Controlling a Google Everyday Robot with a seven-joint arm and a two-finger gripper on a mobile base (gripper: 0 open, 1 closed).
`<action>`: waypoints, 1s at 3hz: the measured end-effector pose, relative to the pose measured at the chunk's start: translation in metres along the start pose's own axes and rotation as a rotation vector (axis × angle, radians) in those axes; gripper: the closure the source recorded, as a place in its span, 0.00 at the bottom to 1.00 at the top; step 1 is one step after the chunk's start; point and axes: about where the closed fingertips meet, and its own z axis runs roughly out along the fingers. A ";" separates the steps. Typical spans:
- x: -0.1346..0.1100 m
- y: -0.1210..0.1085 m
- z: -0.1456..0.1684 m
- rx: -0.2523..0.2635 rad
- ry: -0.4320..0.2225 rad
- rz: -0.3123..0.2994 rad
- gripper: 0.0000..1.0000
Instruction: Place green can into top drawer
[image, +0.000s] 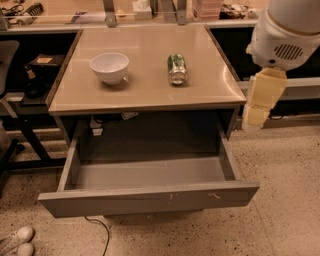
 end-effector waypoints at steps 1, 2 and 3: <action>-0.003 -0.003 -0.001 0.015 -0.006 0.000 0.00; -0.013 -0.009 0.002 0.008 -0.046 0.028 0.00; -0.031 -0.028 0.010 -0.038 -0.113 0.108 0.00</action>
Offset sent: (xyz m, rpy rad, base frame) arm 0.0183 0.0165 -0.0040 0.0993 0.0121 -0.0462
